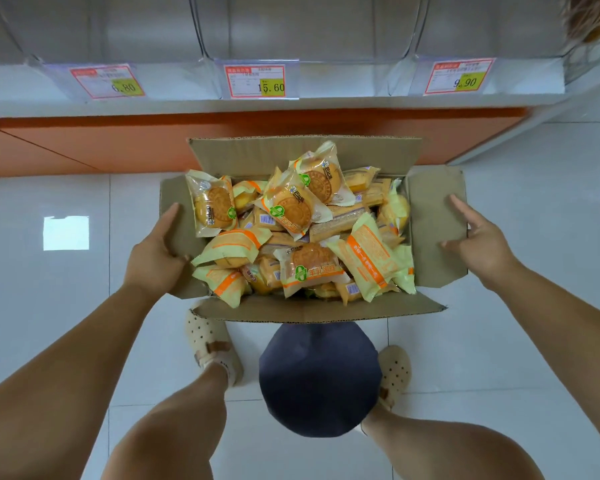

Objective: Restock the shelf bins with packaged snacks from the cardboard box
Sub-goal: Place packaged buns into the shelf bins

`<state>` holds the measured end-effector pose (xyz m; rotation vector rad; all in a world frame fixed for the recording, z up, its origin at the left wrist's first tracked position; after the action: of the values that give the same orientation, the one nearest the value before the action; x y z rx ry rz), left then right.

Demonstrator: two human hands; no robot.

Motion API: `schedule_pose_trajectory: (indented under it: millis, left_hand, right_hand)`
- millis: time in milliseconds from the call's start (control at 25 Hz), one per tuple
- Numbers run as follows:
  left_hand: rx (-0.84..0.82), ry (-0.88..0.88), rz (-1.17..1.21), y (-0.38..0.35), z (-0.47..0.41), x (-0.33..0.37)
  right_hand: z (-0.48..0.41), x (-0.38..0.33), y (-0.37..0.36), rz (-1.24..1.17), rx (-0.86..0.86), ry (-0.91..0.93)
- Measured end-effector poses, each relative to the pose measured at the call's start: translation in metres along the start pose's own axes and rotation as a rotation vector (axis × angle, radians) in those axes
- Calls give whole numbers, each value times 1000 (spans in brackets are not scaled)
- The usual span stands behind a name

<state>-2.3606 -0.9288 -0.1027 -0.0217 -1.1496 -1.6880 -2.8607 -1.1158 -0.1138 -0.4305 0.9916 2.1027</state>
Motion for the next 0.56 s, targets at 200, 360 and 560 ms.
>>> schedule_pose_trajectory:
  millis: [200,360,560]
  left_hand:
    - [-10,-11,5,1,-3,12]
    - [289,-346,-99,29,3,86]
    - [-47,-509,-81,-33,-3,139]
  right_hand:
    - [8,-24,-5,211,46,31]
    - [39,-111,-25,493,260,384]
    - [38,-143,-107,532,25,527]
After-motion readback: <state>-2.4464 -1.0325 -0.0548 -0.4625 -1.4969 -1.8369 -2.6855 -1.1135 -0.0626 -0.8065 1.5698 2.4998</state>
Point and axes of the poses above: each hand's wrist, its own z-axis away from the middle knuckle, its own y-axis out of the back of the hand, x = y × z, the point moved 9 cm from there along -z, towards the middle knuckle, and after that the axes turned 7 degrees about z, right-handed, at the moved point
